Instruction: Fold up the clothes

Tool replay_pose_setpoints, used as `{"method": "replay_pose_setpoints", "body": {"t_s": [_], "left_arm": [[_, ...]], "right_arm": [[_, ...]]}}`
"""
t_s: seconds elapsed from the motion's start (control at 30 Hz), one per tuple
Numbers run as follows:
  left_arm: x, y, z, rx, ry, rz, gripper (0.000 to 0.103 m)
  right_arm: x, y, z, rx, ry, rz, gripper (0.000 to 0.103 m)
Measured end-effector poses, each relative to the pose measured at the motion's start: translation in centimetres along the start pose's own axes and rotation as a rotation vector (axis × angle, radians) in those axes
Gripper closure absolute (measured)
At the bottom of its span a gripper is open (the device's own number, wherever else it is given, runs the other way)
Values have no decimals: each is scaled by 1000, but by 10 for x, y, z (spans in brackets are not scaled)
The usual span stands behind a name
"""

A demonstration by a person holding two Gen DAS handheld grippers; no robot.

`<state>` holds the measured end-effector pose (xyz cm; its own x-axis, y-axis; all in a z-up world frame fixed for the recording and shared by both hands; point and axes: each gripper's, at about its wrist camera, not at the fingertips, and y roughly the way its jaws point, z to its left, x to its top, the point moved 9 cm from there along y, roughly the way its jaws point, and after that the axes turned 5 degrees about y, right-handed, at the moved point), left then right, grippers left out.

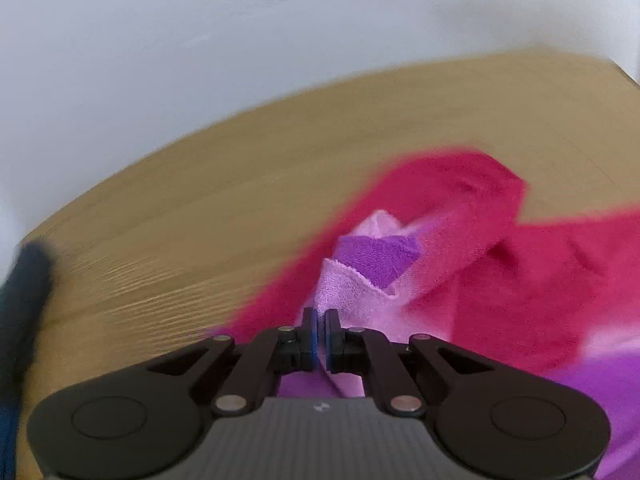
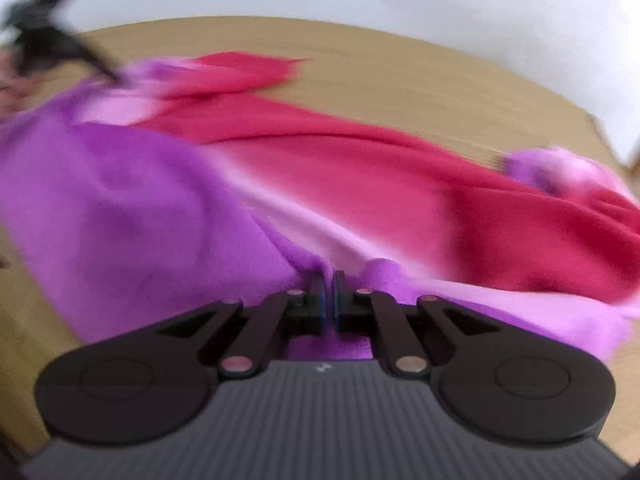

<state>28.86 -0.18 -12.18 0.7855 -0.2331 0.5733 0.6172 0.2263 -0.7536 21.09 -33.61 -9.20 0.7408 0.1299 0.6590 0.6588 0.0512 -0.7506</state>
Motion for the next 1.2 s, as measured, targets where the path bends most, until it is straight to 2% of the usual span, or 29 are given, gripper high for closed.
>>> {"method": "replay_pose_setpoints", "body": {"t_s": [0.1,0.2,0.33,0.37,0.47,0.53,0.57,0.6,0.63,0.7,0.73,0.8,0.87,0.93,1.0,1.1,1.2], "left_arm": [[-19,-18,51,139,-91,19,99],[-53,-35,83,197,-185,77,99],[-102,-47,97,280,-206,155,95],[-112,-49,96,277,-216,173,93],[-140,-59,91,239,-266,209,90],[-152,-71,82,198,-280,213,82],[-155,-77,75,168,-279,210,77],[-158,-83,68,136,-277,206,71],[-161,-90,59,103,-270,196,69],[-167,-108,44,57,-242,170,59],[-170,-117,35,40,-221,154,57],[-175,-134,13,-9,-172,128,47],[-181,-149,-13,-56,-109,107,40],[-181,-156,-39,-101,-28,83,35],[-182,-159,-65,-104,81,59,31],[-178,-150,-87,-77,211,28,31],[-176,-130,-98,-141,235,16,32]], "right_arm": [[2,-8,-69,-181,65,-7,96],[-3,-17,-146,-365,168,8,96],[-15,-29,-228,-599,238,27,95],[-18,-30,-241,-623,246,40,94],[-14,-40,-247,-587,309,-2,89],[-6,-49,-230,-551,302,-63,70],[2,-52,-215,-518,263,-101,66],[10,-55,-198,-481,218,-140,57],[17,-57,-176,-428,160,-171,50],[27,-54,-123,-246,-9,-198,41],[25,-51,-92,-139,-96,-195,41],[14,-46,-39,39,-233,-182,41],[-3,-40,6,153,-356,-173,41],[-20,-27,41,180,-483,-166,41],[-27,-13,61,172,-551,-180,41],[-22,0,85,172,-552,-189,41],[-9,12,102,187,-531,-178,41]]}}
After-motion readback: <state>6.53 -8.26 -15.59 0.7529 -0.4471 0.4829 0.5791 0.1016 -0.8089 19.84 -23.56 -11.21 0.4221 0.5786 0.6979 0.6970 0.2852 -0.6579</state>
